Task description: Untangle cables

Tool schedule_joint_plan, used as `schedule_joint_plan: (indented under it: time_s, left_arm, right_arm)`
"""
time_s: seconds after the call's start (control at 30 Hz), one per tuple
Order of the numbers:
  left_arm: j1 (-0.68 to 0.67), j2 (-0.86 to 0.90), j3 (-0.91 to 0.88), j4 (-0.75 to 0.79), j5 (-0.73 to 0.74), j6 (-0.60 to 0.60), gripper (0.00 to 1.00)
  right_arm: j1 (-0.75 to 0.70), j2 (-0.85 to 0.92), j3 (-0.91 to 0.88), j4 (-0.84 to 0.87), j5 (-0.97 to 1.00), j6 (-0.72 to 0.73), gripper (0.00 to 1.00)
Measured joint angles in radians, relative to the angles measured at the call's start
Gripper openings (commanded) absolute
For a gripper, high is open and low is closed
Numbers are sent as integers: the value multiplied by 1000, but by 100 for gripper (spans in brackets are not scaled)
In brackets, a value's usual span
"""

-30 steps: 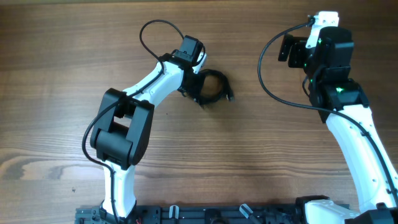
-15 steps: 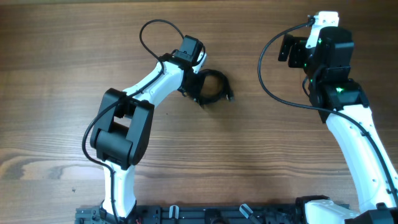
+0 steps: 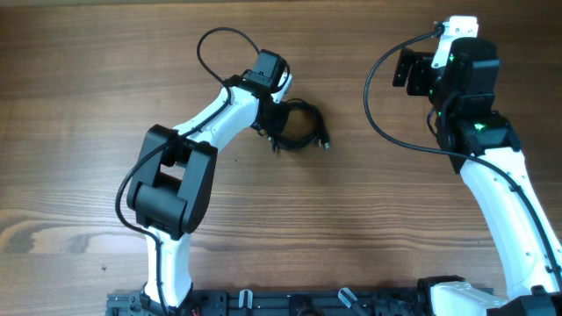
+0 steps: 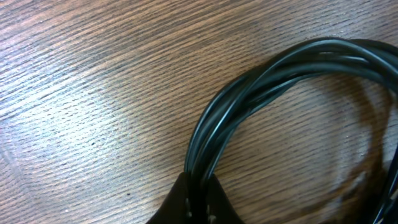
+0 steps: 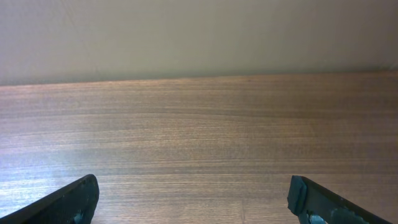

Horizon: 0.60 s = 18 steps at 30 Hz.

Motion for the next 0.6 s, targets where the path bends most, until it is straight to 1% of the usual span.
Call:
schedule_joint_plan:
  time_s: [0.17, 0.27, 0.6]
  left_arm:
    - [0, -31, 0, 0, 3, 0, 5]
    - [0, -85, 0, 0, 4, 0, 5]
    - [0, -227, 0, 5, 54, 0, 6]
  right_arm:
    - [0, 2, 0, -12, -7, 0, 100]
    - [0, 2, 0, -22, -20, 0, 100]
    - [0, 27, 0, -66, -141, 10, 100]
